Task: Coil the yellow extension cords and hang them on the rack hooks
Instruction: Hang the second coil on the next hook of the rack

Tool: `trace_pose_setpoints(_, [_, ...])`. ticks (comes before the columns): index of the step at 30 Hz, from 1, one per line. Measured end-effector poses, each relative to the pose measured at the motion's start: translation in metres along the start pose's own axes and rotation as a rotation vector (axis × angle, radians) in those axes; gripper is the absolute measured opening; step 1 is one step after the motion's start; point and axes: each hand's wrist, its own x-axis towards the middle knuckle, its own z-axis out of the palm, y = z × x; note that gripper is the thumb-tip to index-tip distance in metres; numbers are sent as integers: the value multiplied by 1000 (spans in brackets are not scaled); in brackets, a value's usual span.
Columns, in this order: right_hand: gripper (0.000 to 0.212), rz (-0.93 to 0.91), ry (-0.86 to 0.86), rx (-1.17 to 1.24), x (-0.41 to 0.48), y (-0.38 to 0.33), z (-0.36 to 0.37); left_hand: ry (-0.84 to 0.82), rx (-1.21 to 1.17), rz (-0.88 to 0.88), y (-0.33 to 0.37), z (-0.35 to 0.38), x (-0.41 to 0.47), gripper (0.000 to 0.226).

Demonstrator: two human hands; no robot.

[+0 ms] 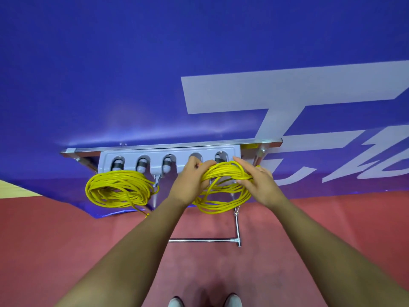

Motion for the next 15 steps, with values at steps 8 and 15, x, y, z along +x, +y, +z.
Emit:
trace_pose_setpoints(8, [65, -50, -42, -127, -15, 1, 8, -102, -25, 35, -4, -5, 0, 60])
trace_pose_setpoints(15, [69, -60, -76, -142, -15, -1, 6, -138, -112, 107, -10, -5, -2, 67])
